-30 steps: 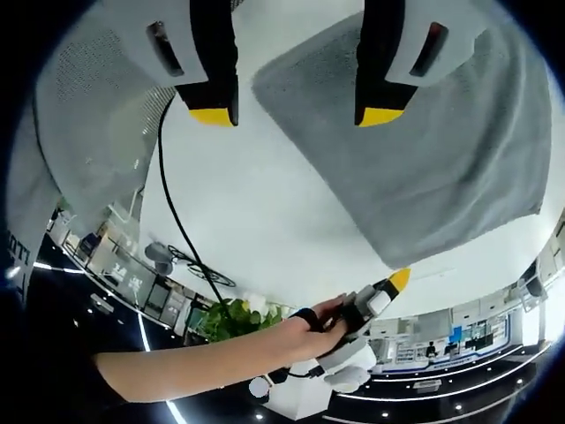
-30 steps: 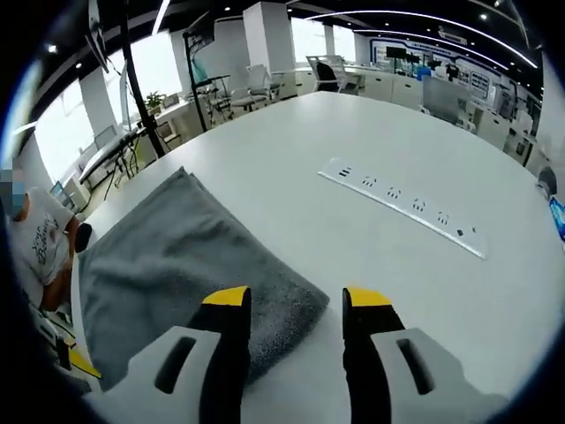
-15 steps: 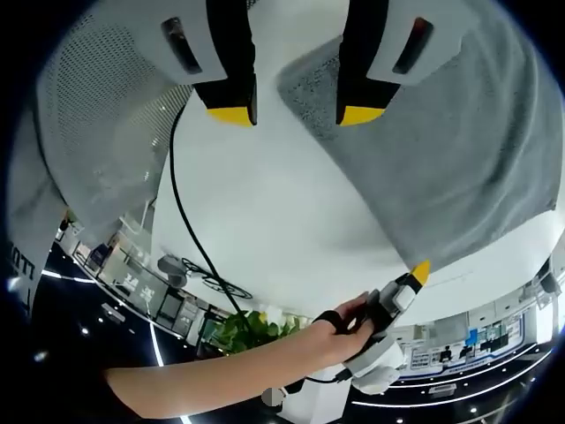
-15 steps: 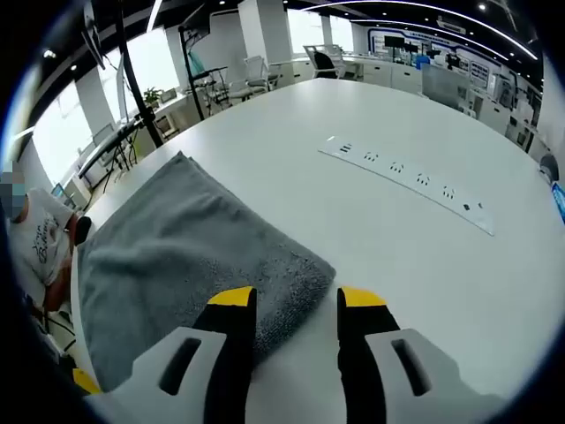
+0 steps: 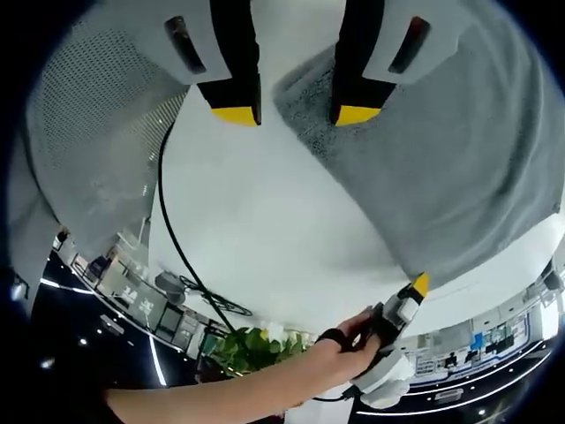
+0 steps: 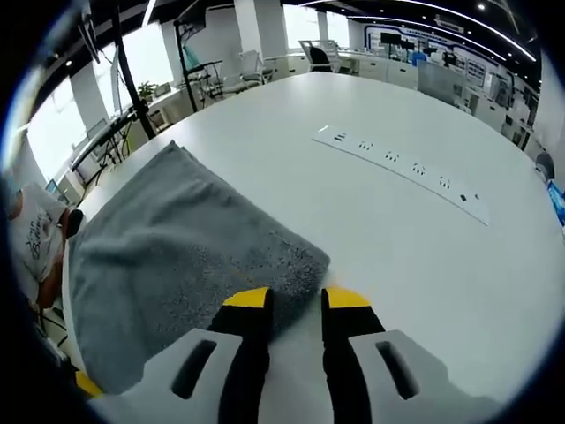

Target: Fold the towel on the table until its edges align and the towel forms a compact rectangular stack.

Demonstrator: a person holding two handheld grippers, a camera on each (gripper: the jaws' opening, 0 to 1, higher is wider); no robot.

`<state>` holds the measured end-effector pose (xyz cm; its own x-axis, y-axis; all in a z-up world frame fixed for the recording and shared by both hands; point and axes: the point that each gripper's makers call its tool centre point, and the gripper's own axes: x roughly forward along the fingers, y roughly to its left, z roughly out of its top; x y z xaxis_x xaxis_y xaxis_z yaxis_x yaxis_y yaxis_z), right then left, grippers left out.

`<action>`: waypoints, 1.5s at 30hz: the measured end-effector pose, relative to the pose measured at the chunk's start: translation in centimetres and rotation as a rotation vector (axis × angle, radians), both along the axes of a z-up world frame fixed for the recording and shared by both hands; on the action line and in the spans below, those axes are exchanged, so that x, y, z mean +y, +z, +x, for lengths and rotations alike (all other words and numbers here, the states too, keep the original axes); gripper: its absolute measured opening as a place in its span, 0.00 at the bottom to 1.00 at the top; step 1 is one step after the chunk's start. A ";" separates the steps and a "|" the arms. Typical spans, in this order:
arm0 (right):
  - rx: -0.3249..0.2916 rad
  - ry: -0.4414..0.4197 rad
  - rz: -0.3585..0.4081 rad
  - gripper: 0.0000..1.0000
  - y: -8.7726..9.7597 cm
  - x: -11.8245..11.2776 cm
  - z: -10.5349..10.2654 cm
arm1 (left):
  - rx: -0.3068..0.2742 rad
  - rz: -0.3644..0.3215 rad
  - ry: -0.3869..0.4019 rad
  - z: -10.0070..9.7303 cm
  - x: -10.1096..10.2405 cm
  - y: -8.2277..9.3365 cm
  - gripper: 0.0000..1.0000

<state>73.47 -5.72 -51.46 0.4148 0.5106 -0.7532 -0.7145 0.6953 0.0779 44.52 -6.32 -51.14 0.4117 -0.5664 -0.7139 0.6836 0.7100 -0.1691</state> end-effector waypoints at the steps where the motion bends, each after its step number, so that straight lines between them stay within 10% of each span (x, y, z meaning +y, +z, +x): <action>1: 0.001 0.000 0.001 0.19 0.0 0.0 0.0 | -0.012 0.017 -0.008 0.0 0.0 -0.1 0.32; 19: -0.005 0.029 -0.012 0.11 -0.1 0.4 -1.1 | -0.077 0.140 -0.090 0.2 0.3 -0.7 0.26; 27: -0.004 0.043 0.003 0.05 -0.3 0.6 -1.0 | -0.088 0.179 -0.098 0.6 0.9 -0.7 0.07; 45: -0.018 0.014 0.010 0.02 0.1 -1.6 -0.9 | -0.048 0.112 -0.092 0.8 -1.0 0.1 0.04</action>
